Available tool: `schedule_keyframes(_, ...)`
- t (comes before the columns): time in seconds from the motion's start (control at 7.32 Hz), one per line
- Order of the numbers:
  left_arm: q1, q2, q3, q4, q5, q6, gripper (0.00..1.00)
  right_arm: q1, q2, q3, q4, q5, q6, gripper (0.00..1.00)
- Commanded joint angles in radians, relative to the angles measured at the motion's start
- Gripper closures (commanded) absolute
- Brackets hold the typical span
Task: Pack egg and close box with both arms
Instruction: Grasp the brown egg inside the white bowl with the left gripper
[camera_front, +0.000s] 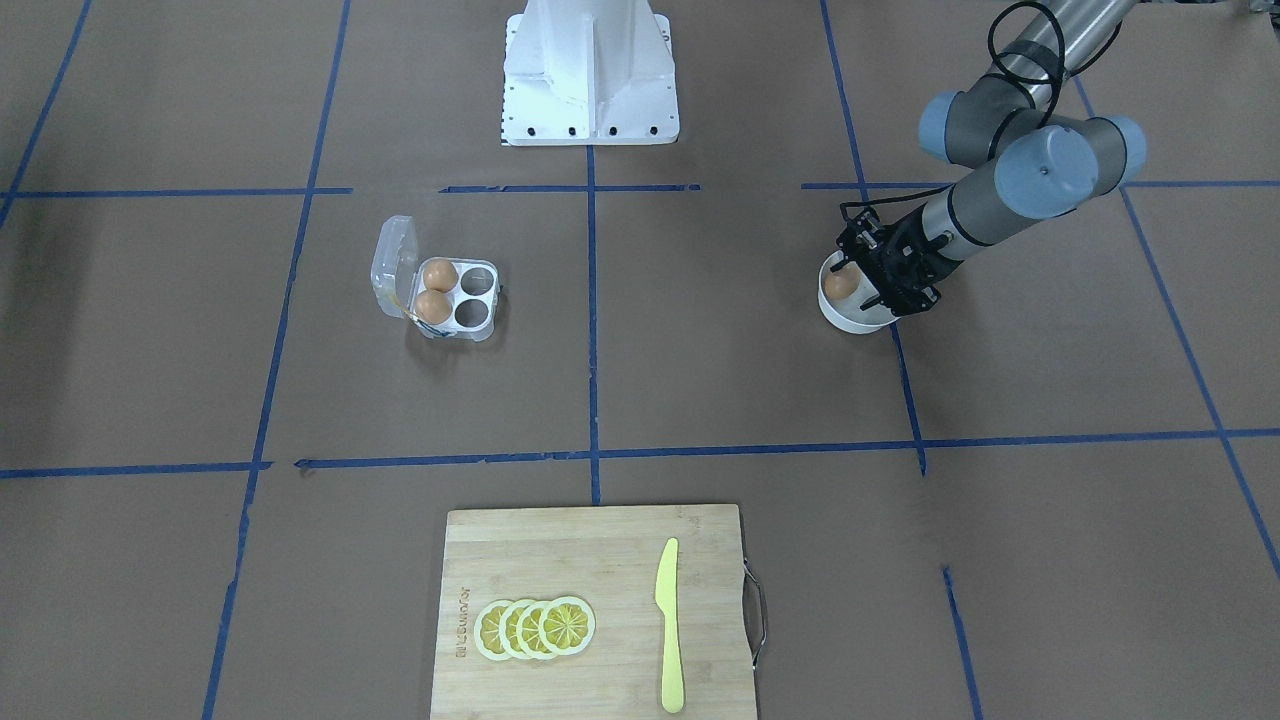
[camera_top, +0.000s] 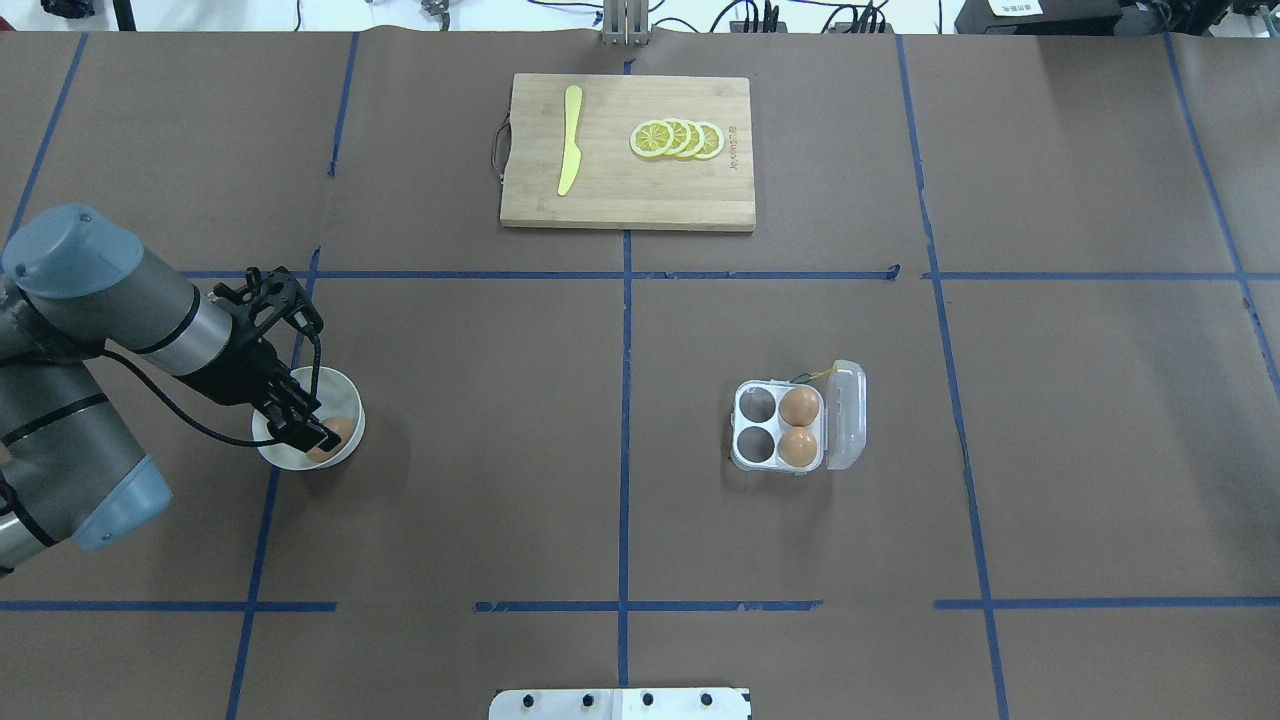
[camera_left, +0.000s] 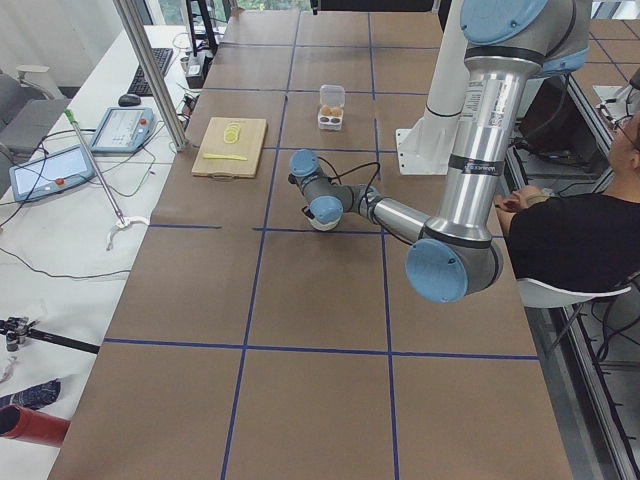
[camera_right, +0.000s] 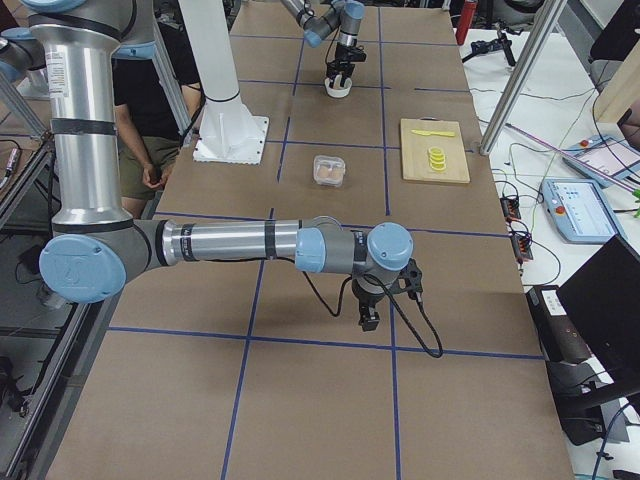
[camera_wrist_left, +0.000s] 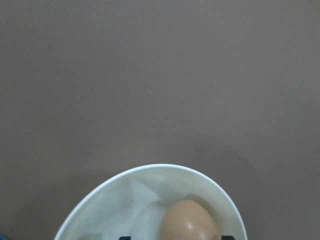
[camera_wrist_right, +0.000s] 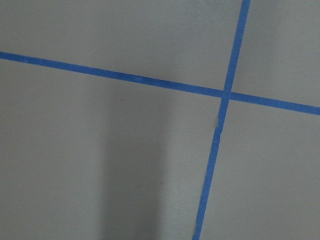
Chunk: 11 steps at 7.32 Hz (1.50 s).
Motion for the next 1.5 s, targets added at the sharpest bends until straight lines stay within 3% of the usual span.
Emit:
schedule_keyframes(0.0,0.004,-0.004,0.009,0.000,0.003,0.000,0.32,0.000,-0.002,-0.002,0.000,0.000,0.001,0.00)
schedule_keyframes(0.55,0.018,0.002,0.018,0.000,0.003,0.000,0.33,0.000,-0.002,-0.002,0.000,0.000,0.001,0.00)
schedule_keyframes(0.68,0.018,0.002,0.017,0.000,0.003,0.000,0.43,0.000,-0.002,-0.002,0.000,0.000,0.001,0.00)
schedule_keyframes(0.82,0.018,0.005,0.016,0.000,0.003,0.000,0.66,0.000,-0.002,-0.002,0.000,0.000,0.001,0.00)
schedule_keyframes(0.96,0.017,0.008,0.007,0.000,0.003,0.000,1.00,0.000,-0.002,-0.002,0.000,0.000,0.001,0.00)
schedule_keyframes(1.37,0.000,0.011,-0.032,0.029,0.002,0.003,1.00,0.000,-0.004,0.001,0.000,0.002,0.001,0.00)
